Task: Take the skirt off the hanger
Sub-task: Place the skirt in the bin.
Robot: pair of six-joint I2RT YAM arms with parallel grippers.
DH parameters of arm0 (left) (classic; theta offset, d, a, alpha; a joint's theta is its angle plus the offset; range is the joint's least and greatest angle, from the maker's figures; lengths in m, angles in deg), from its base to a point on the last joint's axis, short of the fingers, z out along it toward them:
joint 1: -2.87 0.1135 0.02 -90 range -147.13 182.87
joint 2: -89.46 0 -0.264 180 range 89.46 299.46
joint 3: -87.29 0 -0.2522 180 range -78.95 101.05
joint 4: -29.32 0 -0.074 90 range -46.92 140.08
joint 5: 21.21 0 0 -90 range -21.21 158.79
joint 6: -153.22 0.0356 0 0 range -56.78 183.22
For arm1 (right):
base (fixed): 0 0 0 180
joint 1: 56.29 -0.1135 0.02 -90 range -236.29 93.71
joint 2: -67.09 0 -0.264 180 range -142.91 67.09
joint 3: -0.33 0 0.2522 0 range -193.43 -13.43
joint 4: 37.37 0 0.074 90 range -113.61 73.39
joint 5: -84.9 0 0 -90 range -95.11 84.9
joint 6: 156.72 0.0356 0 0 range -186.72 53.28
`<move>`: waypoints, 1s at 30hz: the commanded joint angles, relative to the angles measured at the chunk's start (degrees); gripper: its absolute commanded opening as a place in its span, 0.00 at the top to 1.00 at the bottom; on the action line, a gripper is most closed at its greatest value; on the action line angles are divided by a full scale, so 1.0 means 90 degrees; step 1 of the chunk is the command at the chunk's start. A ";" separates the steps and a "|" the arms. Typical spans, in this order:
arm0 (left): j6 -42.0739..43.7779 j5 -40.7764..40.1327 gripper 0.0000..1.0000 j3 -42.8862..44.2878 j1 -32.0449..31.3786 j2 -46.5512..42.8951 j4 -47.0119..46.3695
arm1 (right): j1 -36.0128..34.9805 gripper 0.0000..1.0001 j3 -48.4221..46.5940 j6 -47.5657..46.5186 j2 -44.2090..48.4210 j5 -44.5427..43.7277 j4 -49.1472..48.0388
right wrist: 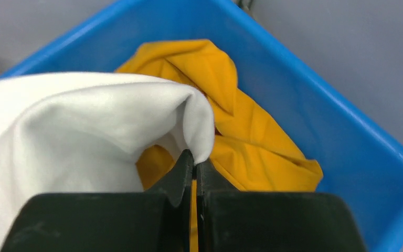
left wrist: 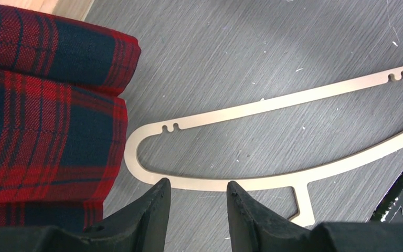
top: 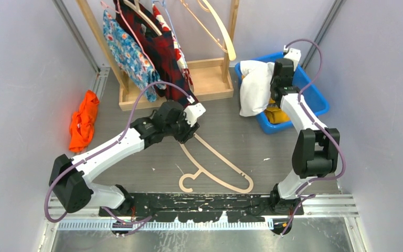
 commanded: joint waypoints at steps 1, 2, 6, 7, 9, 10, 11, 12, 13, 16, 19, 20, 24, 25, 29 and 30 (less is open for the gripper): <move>0.0076 0.0142 0.56 -0.0079 -0.0043 -0.0181 -0.0308 | 0.0147 0.99 0.0397 0.0526 0.0595 -0.1146 -0.0457; 0.0050 0.0137 0.56 -0.0117 -0.0046 -0.0217 -0.0333 | 0.0273 0.99 0.0389 0.0592 0.0559 -0.1189 -0.0269; -0.0025 0.0137 0.56 -0.0186 -0.0051 -0.0264 -0.0358 | 0.0889 0.99 0.0411 0.1039 0.0502 -0.1059 0.0122; -0.0028 0.0123 0.56 -0.0182 -0.0056 -0.0264 -0.0344 | 0.1019 0.99 0.0416 0.1110 0.0502 -0.1042 0.0127; -0.0028 0.0109 0.56 -0.0187 -0.0060 -0.0278 -0.0337 | 0.1250 0.99 0.0353 0.1134 0.0472 -0.1053 0.0140; -0.0028 0.0111 0.56 -0.0195 -0.0066 -0.0288 -0.0335 | 0.1335 0.99 0.0283 0.1118 0.0418 -0.1006 0.0168; -0.0028 0.0111 0.56 -0.0198 -0.0065 -0.0297 -0.0337 | 0.1391 0.99 0.0171 0.1072 0.0344 -0.0905 0.0230; -0.0021 0.0112 0.56 -0.0197 -0.0070 -0.0294 -0.0337 | 0.1412 0.99 0.0049 0.1046 0.0250 -0.0849 0.0342; -0.0014 0.0111 0.56 -0.0197 -0.0067 -0.0280 -0.0337 | 0.1415 0.99 -0.0059 0.1056 0.0169 -0.0790 0.0439; 0.0010 0.0122 0.56 -0.0192 -0.0076 -0.0222 -0.0302 | 0.1401 0.99 -0.0093 0.1238 0.0057 -0.0286 0.0580; 0.0016 0.0144 0.56 -0.0204 -0.0093 -0.0205 -0.0286 | 0.1367 0.99 -0.0003 0.1398 0.0038 0.0010 0.0624; 0.0012 0.0149 0.56 -0.0213 -0.0097 -0.0205 -0.0293 | 0.1345 0.99 0.0020 0.1403 0.0039 0.0052 0.0646; 0.0011 0.0193 0.56 -0.0297 -0.0110 -0.0146 -0.0404 | 0.1343 0.54 -0.0011 0.1467 0.0188 0.0413 0.0913; 0.0011 0.0240 0.56 -0.0319 -0.0115 -0.0102 -0.0443 | 0.1343 0.44 -0.0013 0.1568 0.0281 0.0569 0.0987; 0.0057 0.0481 0.56 -0.0424 -0.0109 0.0153 -0.0481 | 0.1173 0.00 0.0349 0.1758 0.1037 0.1043 0.0748; 0.0068 0.0504 0.56 -0.0459 -0.0115 0.0219 -0.0476 | 0.1141 0.00 0.0425 0.1742 0.1228 0.1120 0.0664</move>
